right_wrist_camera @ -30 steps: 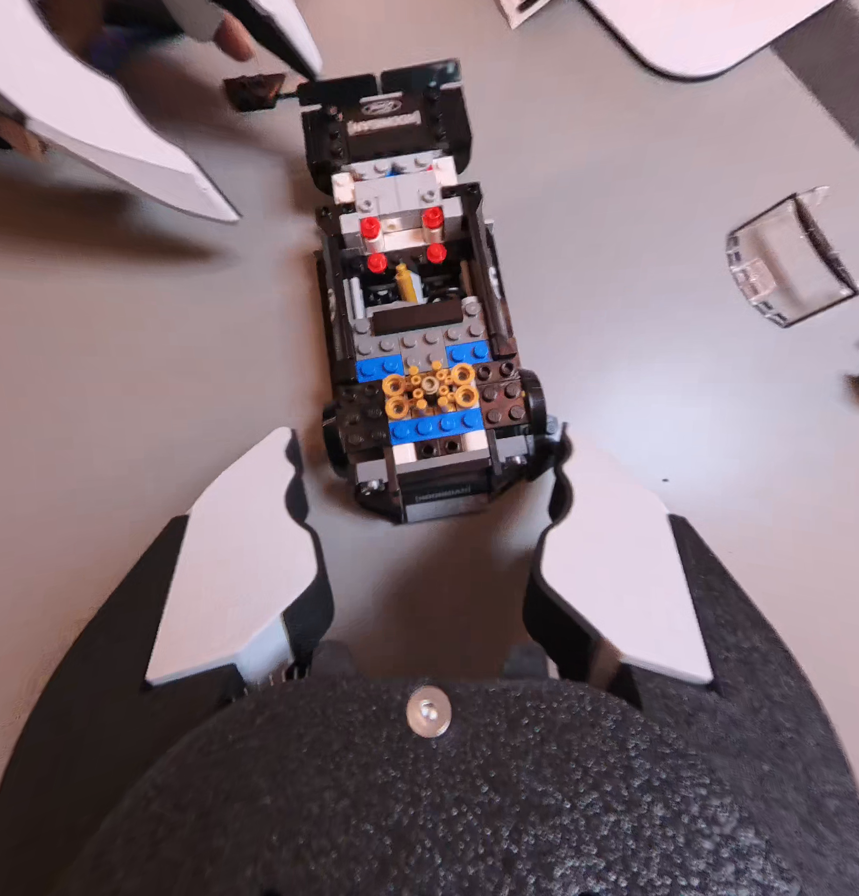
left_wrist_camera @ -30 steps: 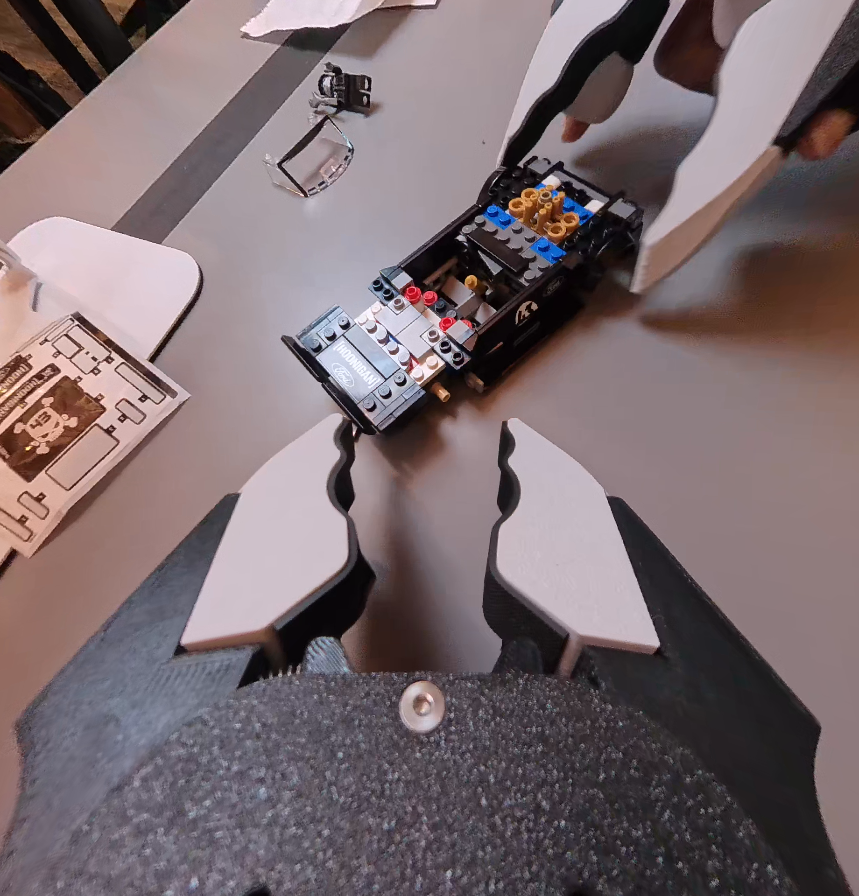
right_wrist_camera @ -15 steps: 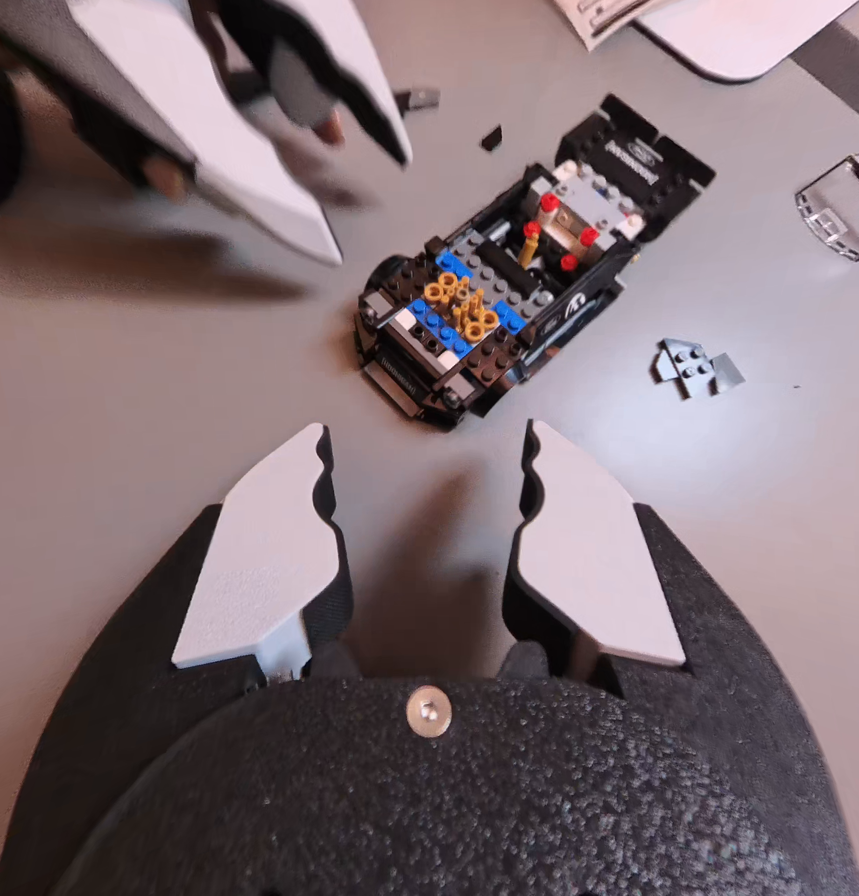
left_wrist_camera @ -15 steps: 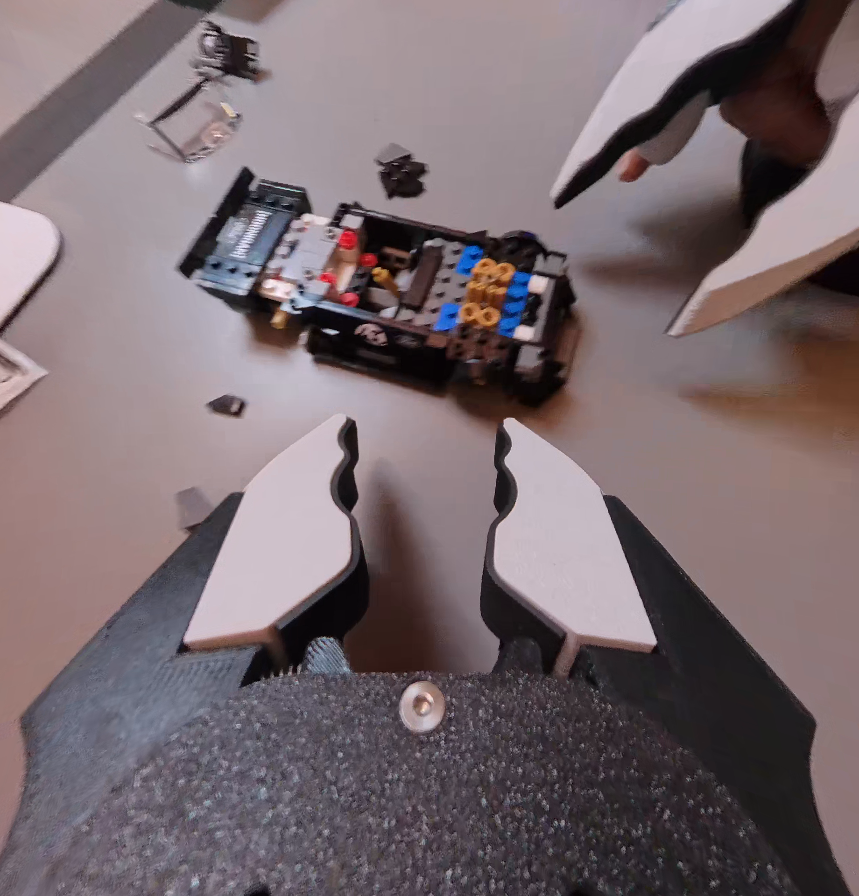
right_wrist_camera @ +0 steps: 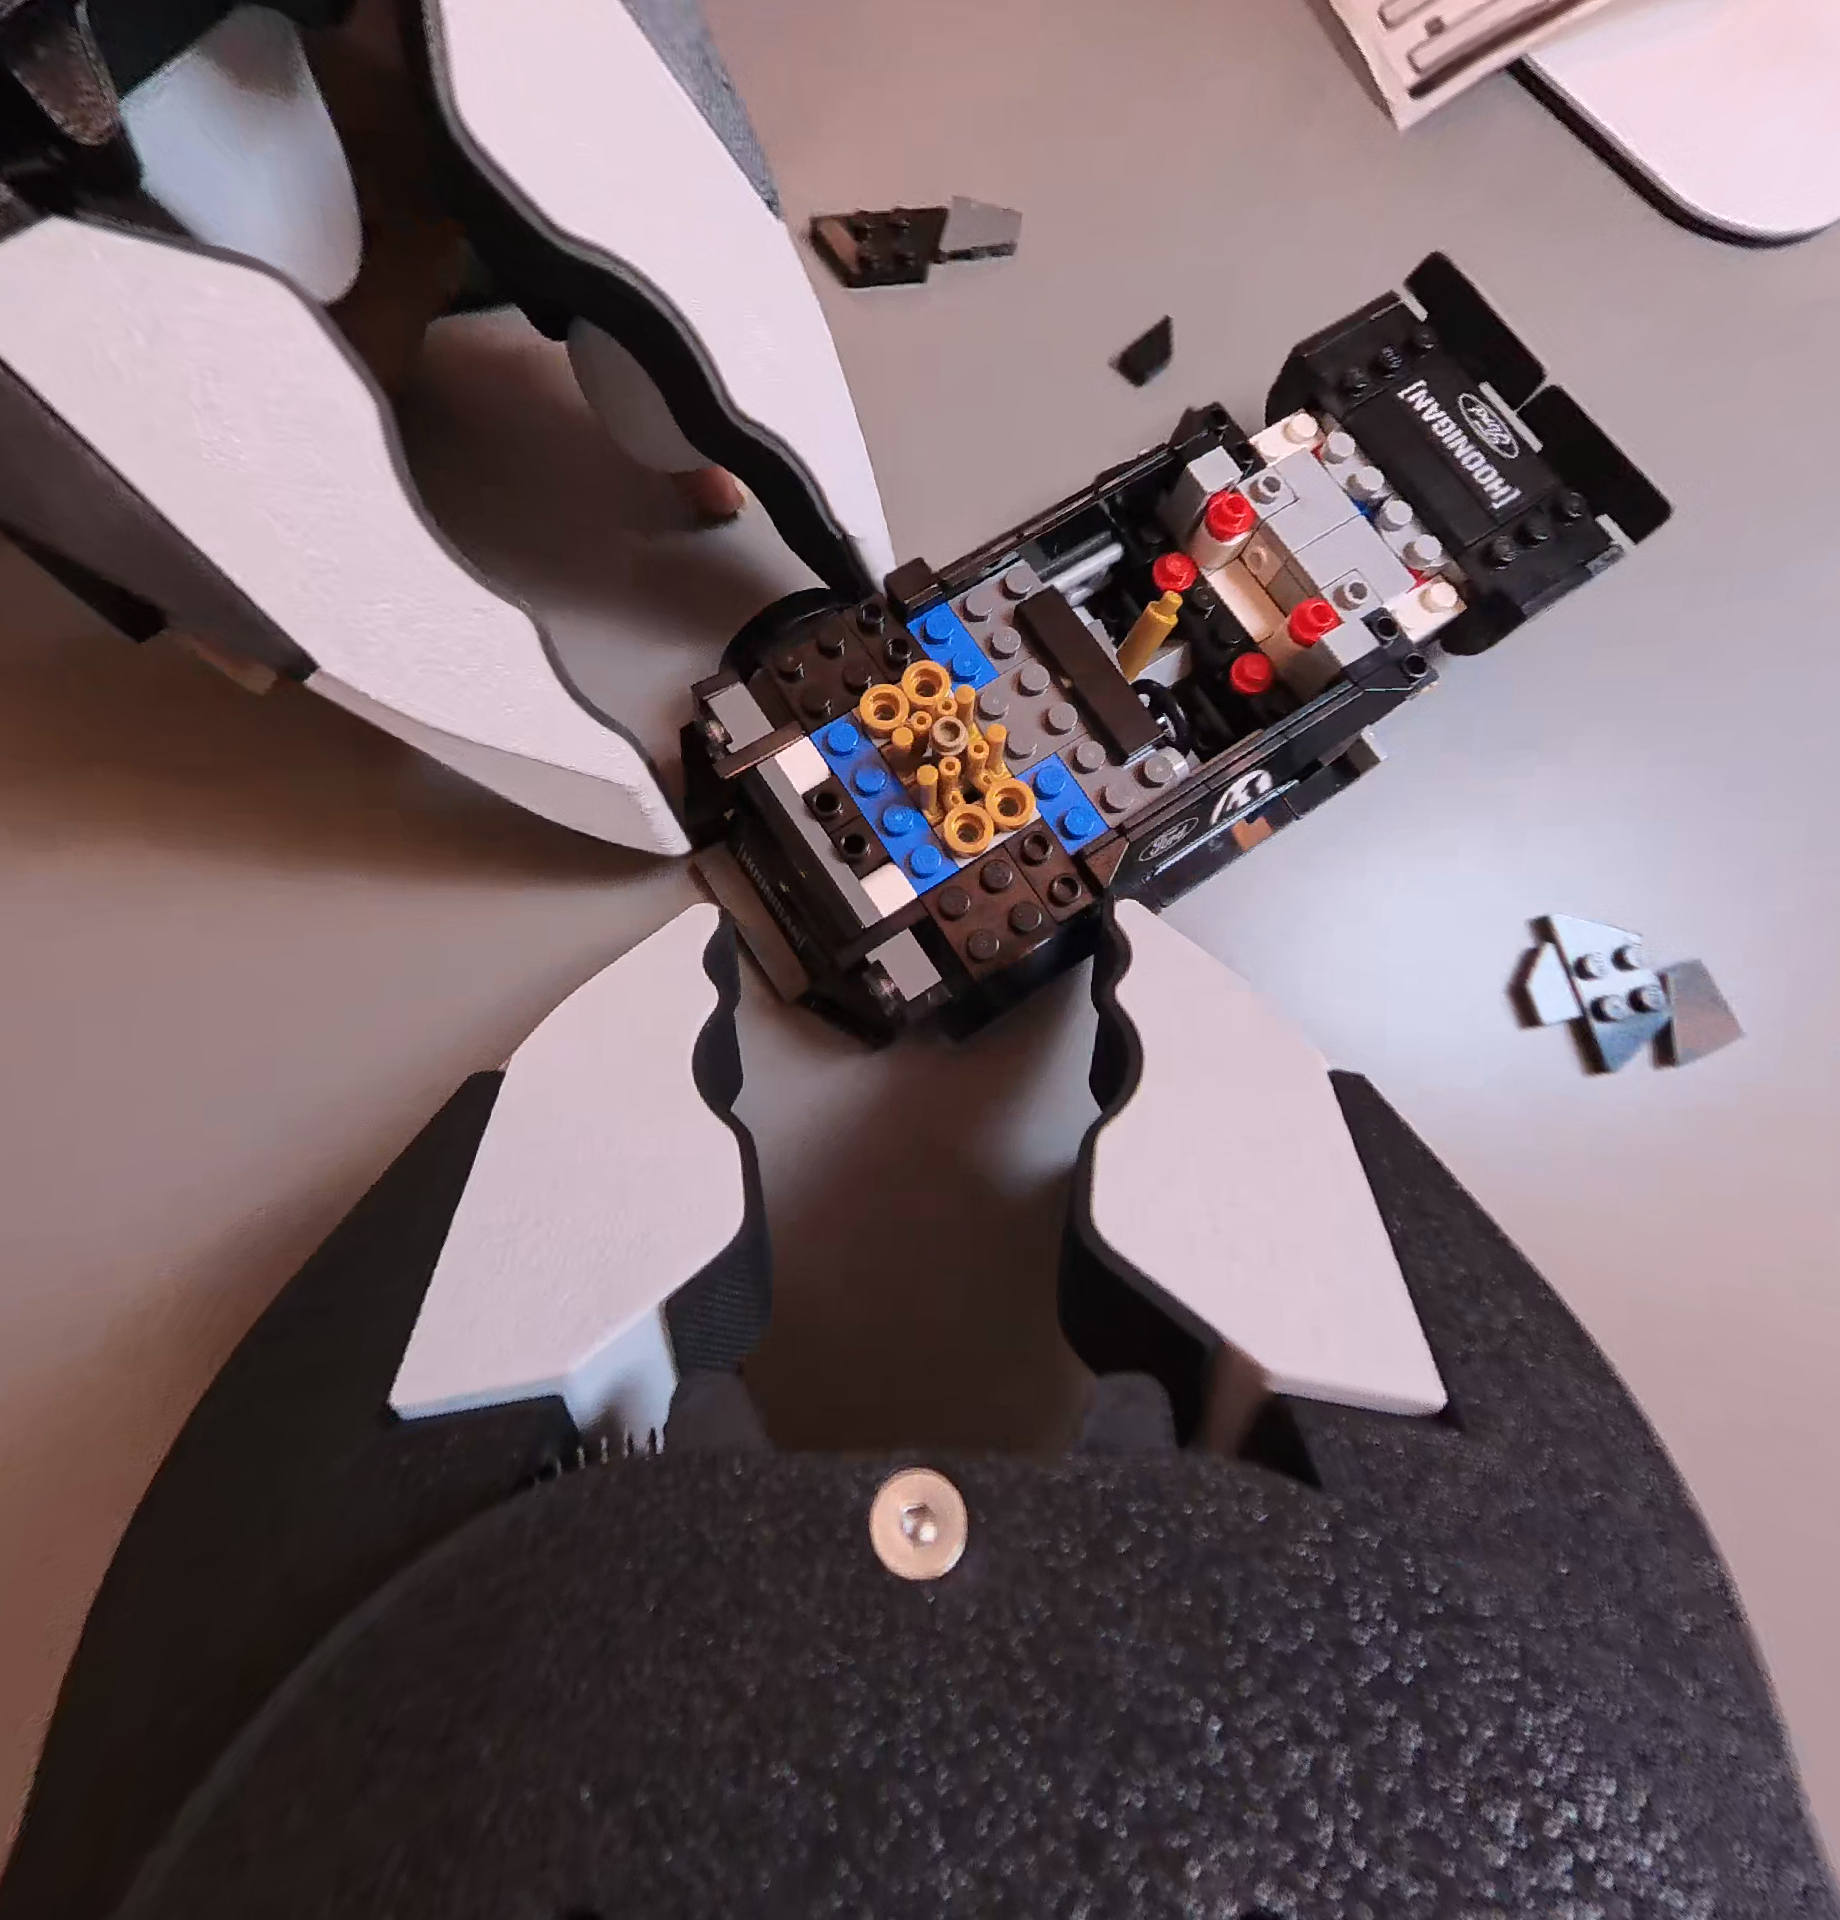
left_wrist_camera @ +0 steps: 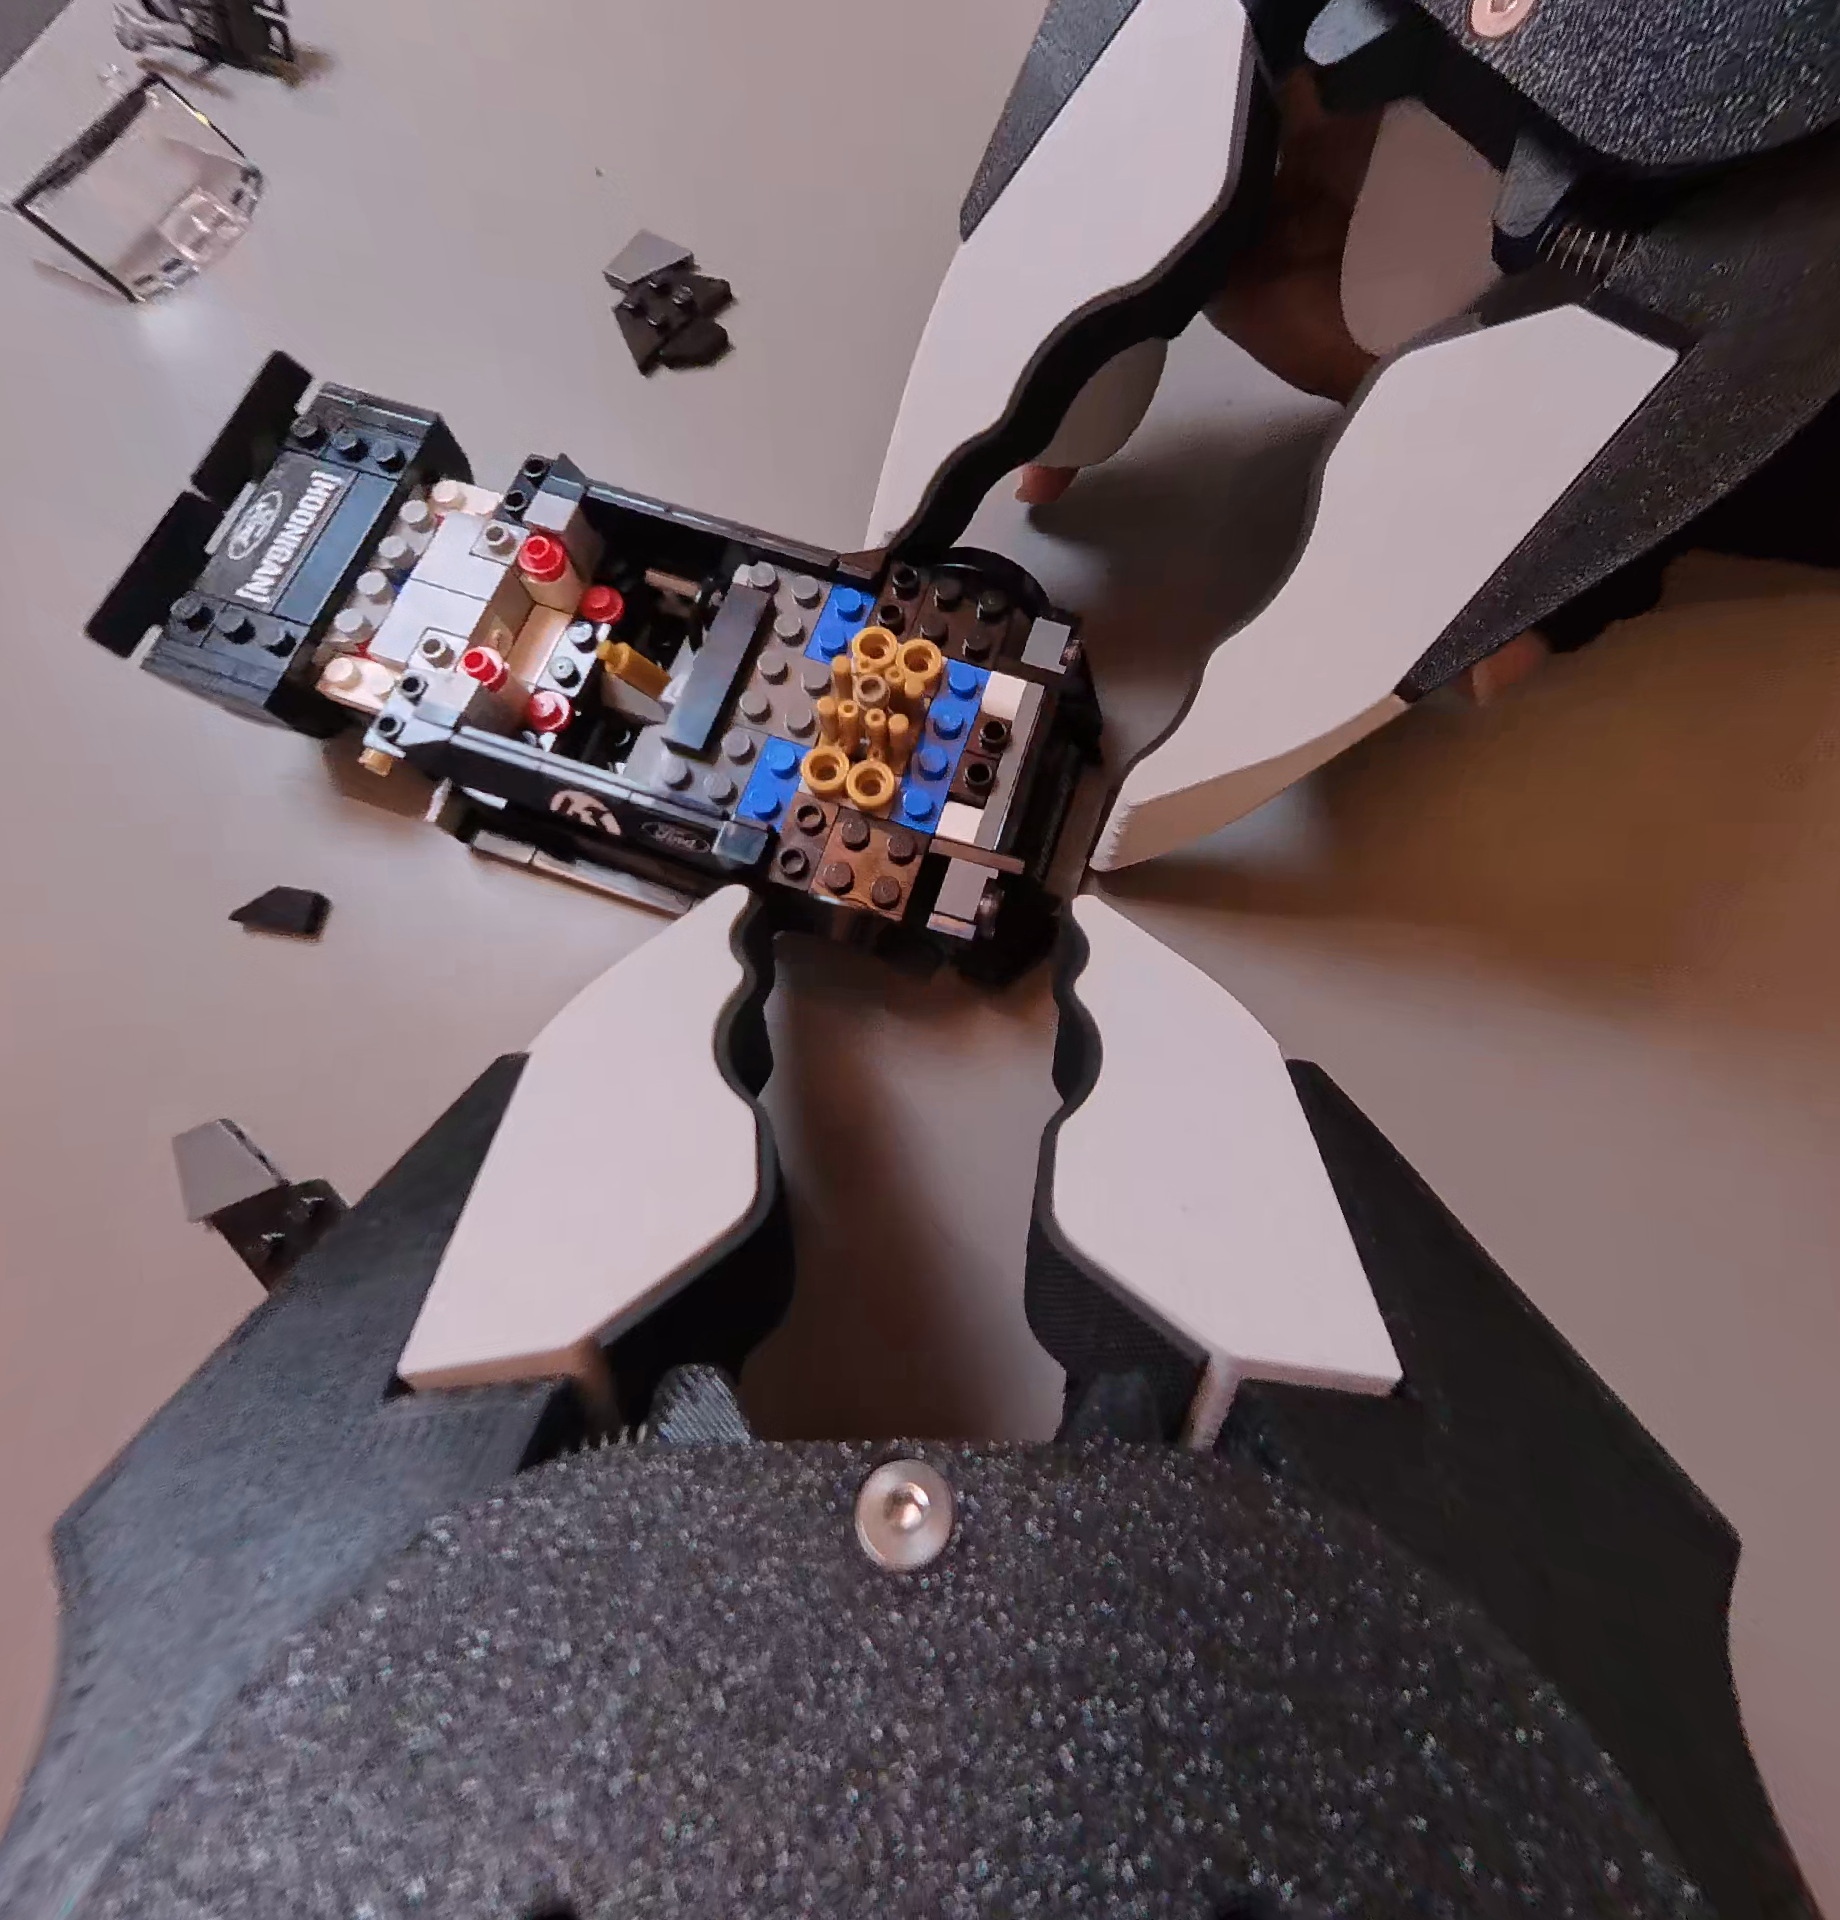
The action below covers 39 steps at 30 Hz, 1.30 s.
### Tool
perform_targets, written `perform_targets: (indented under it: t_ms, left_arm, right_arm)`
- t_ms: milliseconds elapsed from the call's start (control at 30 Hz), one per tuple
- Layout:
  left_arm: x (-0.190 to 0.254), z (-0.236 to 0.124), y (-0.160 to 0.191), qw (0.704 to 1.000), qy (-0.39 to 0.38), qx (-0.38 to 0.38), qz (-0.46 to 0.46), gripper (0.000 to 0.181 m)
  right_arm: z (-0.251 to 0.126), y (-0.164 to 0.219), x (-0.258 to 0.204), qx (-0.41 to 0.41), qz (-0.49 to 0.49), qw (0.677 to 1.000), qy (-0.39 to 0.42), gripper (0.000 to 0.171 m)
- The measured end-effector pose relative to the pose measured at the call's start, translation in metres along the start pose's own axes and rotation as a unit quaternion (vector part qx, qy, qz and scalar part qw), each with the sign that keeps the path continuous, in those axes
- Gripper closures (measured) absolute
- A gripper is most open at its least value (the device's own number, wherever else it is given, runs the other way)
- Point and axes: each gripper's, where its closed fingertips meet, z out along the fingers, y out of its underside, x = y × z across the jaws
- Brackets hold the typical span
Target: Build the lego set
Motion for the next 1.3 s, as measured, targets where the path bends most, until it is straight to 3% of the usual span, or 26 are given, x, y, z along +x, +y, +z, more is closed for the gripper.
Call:
perform_targets:
  t_ms: [767, 900, 1000, 1067, 1300]
  left_arm:
    - [-0.020, -0.019, 0.014, 0.999, -0.017, -0.003, 0.043, 0.127]
    - [-0.034, -0.044, 0.007, 0.999, -0.024, 0.037, 0.018, 0.129]
    - [-0.080, -0.076, 0.003, 0.987, -0.100, 0.100, -0.080, 0.139]
    - [-0.108, -0.089, 0.019, 0.973, -0.156, 0.095, -0.141, 0.144]
    - [-0.115, -0.059, 0.049, 0.972, -0.189, 0.012, -0.141, 0.139]
  right_arm:
    - [0.004, -0.016, -0.025, 0.069, -0.053, 0.996, -0.006, 0.109]
    - [-0.016, -0.032, -0.023, 0.131, -0.012, 0.991, -0.030, 0.105]
    - [-0.041, -0.052, -0.011, 0.209, 0.023, 0.977, -0.021, 0.106]
    - [-0.054, -0.066, -0.002, 0.259, 0.030, 0.965, -0.005, 0.107]
    - [-0.070, -0.119, 0.012, 0.349, -0.026, 0.933, 0.077, 0.121]
